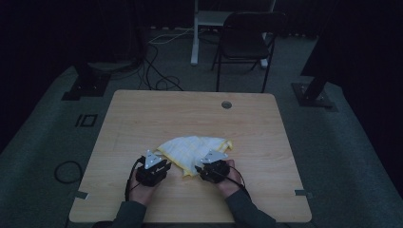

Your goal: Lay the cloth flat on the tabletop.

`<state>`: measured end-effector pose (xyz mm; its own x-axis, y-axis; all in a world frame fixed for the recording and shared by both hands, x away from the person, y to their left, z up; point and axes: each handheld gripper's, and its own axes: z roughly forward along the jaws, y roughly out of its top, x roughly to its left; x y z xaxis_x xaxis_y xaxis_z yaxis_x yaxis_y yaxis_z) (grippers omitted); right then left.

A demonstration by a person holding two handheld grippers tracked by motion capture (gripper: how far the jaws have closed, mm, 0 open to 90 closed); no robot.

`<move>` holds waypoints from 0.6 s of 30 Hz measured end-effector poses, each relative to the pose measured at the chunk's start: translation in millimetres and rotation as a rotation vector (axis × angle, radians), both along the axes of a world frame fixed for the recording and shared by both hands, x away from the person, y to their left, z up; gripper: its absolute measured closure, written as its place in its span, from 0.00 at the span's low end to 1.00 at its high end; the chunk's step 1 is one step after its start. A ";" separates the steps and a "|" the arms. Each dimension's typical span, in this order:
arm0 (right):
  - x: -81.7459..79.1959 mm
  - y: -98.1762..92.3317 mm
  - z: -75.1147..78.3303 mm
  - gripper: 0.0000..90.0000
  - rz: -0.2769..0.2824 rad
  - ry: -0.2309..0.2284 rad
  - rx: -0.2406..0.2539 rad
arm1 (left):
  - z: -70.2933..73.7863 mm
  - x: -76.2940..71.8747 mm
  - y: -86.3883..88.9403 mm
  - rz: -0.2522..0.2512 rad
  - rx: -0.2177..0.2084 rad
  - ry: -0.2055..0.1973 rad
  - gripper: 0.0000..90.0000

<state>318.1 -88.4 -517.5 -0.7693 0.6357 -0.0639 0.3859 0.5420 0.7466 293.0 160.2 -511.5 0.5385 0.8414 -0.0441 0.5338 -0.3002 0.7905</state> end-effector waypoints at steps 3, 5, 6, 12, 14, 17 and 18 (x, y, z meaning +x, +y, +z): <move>-3.2 5.0 -3.2 0.68 0.020 0.006 -0.006 | -0.6 -2.2 0.1 -0.001 -0.001 0.003 0.83; -5.8 9.0 -5.8 0.68 0.029 0.007 -0.014 | -1.1 -3.8 0.0 -0.003 -0.003 0.005 0.83; -7.0 11.0 -7.1 0.68 0.034 0.007 -0.019 | -1.5 -4.4 -0.1 -0.003 -0.004 0.005 0.83; -12.5 19.7 -12.8 0.63 0.075 0.015 -0.043 | -4.5 -6.0 0.6 -0.002 -0.007 0.015 0.84; -13.3 21.7 -14.9 0.63 0.084 0.018 -0.059 | -5.1 -6.2 0.0 -0.005 -0.007 0.016 0.83; -13.0 21.4 -15.4 0.72 0.084 0.016 -0.067 | -5.5 -7.4 -2.4 -0.012 -0.006 0.017 0.83; -12.4 20.4 -14.7 0.75 0.088 0.012 -0.065 | -5.8 -7.6 -3.1 -0.016 -0.002 0.018 0.83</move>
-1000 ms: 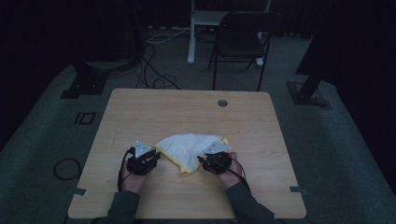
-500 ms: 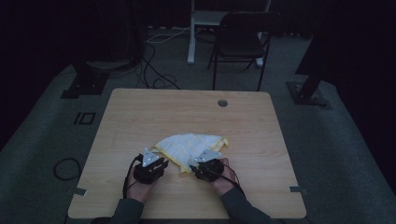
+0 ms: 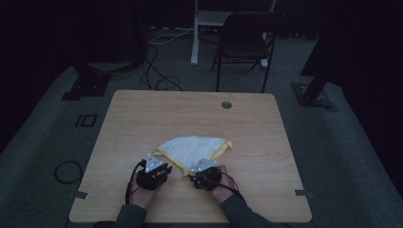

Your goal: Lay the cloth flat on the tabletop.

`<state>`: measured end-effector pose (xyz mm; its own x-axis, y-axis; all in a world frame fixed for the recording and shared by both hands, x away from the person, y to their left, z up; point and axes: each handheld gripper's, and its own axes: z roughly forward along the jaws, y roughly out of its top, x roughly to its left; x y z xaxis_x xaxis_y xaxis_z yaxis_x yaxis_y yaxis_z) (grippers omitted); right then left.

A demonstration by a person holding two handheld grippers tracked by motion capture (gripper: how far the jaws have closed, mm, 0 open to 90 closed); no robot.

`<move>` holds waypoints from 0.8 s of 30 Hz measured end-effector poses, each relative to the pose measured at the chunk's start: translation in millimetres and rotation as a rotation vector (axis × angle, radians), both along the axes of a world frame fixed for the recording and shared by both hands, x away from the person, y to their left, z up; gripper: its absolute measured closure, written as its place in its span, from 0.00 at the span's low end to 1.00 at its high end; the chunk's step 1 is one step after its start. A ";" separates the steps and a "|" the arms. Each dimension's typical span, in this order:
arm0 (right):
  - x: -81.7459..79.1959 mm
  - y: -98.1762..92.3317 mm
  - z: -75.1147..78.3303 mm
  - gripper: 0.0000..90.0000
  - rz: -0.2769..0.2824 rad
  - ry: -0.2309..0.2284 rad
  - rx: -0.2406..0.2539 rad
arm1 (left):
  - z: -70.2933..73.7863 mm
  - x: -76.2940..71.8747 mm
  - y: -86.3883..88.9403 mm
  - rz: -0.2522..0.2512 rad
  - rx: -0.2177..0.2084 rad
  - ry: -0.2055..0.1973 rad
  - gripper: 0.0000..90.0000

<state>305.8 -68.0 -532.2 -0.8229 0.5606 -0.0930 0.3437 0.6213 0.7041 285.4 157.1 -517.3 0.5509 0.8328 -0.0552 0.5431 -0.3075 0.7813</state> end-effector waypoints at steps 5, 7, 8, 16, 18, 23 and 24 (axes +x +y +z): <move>0.4 -3.6 4.6 0.85 0.017 -0.001 -0.010 | -2.9 -0.1 -3.1 -0.008 0.004 0.009 0.83; 1.2 -4.7 5.4 0.85 0.019 -0.003 -0.010 | -2.7 -0.6 -4.5 -0.015 0.006 0.006 0.83; 1.4 -5.2 5.8 0.87 0.018 -0.003 -0.007 | -2.7 -0.8 -5.2 -0.018 0.005 0.007 0.83; 8.3 -11.2 12.7 0.98 -0.015 -0.026 -0.007 | -9.5 -1.4 -20.2 -0.069 0.015 0.029 0.83; 10.7 -12.6 14.1 0.98 -0.027 -0.031 0.002 | -10.6 -2.6 -25.7 -0.085 0.018 0.028 0.81; 15.7 -17.8 17.3 0.98 -0.053 -0.032 0.012 | -13.5 -4.5 -37.2 -0.131 0.020 0.030 0.77; 16.5 -18.6 17.9 0.98 -0.053 -0.037 0.013 | -14.6 -4.4 -39.2 -0.140 0.023 0.032 0.76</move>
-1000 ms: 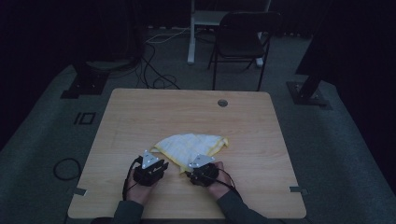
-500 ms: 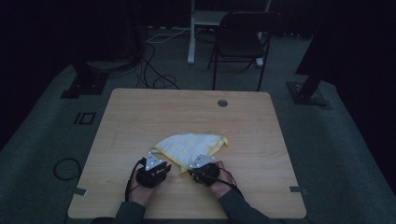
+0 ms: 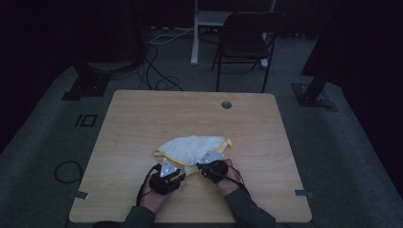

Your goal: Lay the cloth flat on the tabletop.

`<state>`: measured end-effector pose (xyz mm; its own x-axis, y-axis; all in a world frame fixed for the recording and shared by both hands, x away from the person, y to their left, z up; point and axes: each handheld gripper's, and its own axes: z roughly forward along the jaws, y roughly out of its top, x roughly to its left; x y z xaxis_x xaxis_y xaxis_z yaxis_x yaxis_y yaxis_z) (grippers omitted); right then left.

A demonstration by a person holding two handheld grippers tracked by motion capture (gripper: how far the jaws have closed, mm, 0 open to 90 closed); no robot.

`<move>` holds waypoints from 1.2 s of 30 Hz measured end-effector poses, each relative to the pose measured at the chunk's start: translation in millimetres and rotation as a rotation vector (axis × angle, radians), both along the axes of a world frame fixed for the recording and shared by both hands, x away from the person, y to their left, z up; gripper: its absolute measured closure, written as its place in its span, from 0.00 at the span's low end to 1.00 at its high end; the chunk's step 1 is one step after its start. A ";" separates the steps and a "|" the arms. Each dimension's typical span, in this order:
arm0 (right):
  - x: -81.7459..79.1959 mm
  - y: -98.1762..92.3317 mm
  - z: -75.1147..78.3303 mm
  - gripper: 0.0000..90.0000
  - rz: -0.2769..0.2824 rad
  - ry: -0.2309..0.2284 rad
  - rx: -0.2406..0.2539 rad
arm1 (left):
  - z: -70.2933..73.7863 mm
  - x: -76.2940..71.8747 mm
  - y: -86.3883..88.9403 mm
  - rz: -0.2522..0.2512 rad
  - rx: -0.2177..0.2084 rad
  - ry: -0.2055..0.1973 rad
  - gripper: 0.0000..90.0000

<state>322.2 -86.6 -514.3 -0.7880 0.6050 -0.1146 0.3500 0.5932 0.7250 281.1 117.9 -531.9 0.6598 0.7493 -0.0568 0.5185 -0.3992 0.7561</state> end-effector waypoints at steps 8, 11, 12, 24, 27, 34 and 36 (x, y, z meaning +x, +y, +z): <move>8.6 -7.5 7.3 0.98 -0.021 -0.008 0.022 | -7.0 1.6 -7.7 -0.011 0.024 0.014 0.75; 10.2 -9.7 7.6 0.98 -0.029 -0.007 0.029 | -8.5 3.5 -7.6 0.001 0.033 0.023 0.81; 10.7 -10.1 7.6 0.98 -0.032 -0.008 0.030 | -8.7 4.1 -7.0 0.002 0.036 0.028 0.83; 16.6 -15.4 7.8 0.99 -0.056 -0.002 0.043 | -8.0 7.8 2.8 0.031 0.049 0.039 0.99; 18.8 -17.8 10.1 0.99 -0.066 -0.006 0.044 | -7.1 8.7 6.8 0.043 0.053 0.039 0.99; 26.9 -27.0 16.4 0.99 -0.096 -0.018 0.060 | -5.3 11.2 17.5 0.079 0.051 0.042 0.99; 28.8 -30.0 16.8 0.99 -0.109 -0.015 0.062 | -5.1 12.0 21.5 0.092 0.044 0.045 0.99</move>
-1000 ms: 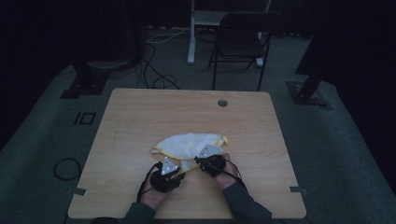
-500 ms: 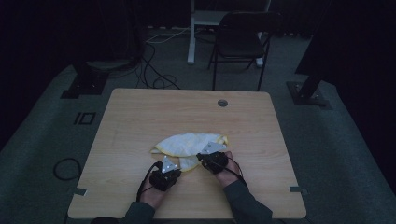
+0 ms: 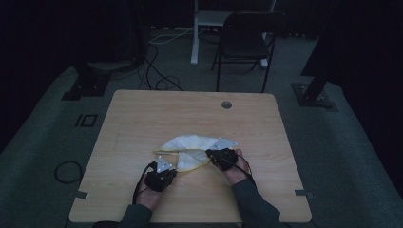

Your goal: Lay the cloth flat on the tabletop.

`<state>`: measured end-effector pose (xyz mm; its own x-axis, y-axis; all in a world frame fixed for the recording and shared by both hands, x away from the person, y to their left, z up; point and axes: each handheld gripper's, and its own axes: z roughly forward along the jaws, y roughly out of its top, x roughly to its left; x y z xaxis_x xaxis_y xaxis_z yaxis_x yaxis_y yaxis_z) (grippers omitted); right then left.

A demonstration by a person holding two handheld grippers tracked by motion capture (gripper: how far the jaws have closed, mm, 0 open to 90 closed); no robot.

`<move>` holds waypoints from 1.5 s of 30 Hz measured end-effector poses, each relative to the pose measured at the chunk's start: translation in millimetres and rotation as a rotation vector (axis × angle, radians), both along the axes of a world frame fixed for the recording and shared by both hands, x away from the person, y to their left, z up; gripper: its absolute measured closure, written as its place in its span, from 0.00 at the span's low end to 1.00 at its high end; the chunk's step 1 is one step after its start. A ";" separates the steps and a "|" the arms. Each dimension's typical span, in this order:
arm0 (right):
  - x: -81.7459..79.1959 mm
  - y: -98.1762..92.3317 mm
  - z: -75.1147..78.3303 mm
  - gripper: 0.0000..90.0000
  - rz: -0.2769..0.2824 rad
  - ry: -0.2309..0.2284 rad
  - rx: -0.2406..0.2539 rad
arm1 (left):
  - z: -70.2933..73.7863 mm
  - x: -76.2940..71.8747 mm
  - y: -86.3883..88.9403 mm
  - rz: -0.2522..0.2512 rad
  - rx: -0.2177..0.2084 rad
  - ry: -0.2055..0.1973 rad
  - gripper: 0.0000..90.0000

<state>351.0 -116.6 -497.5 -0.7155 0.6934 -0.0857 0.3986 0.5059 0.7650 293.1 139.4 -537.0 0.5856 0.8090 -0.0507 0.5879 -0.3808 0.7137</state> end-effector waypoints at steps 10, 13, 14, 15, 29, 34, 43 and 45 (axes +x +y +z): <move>11.8 -15.3 4.5 0.99 -0.057 -0.006 0.006 | 2.7 1.7 15.4 0.046 0.003 0.005 0.99; 15.3 -22.7 6.4 0.99 -0.080 -0.005 0.010 | 4.0 1.9 19.6 0.054 0.004 0.007 0.99; 16.8 -26.0 6.6 0.99 -0.091 -0.006 0.013 | 4.2 2.0 20.5 0.058 0.002 0.006 0.99; 17.4 -27.9 6.8 0.99 -0.098 -0.003 0.012 | 5.3 1.8 22.0 0.061 0.002 0.005 0.99; 30.1 -65.4 10.8 0.99 -0.205 0.004 0.020 | 11.7 4.1 40.5 0.105 -0.017 0.001 0.99; 34.0 -78.7 10.8 0.99 -0.243 0.010 0.029 | 12.5 6.5 48.7 0.129 -0.016 0.008 0.99; 37.8 -94.9 11.9 0.99 -0.289 0.015 0.036 | 13.9 12.1 62.7 0.166 -0.020 0.017 1.00; 38.6 -97.3 12.3 0.99 -0.297 0.016 0.039 | 13.7 13.1 65.2 0.175 -0.022 0.019 1.00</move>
<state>389.6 -213.9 -485.2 -0.4818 0.8751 -0.0455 0.5369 0.3358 0.7740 306.2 204.6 -523.3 0.4348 0.8970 -0.0793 0.6575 -0.2561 0.7086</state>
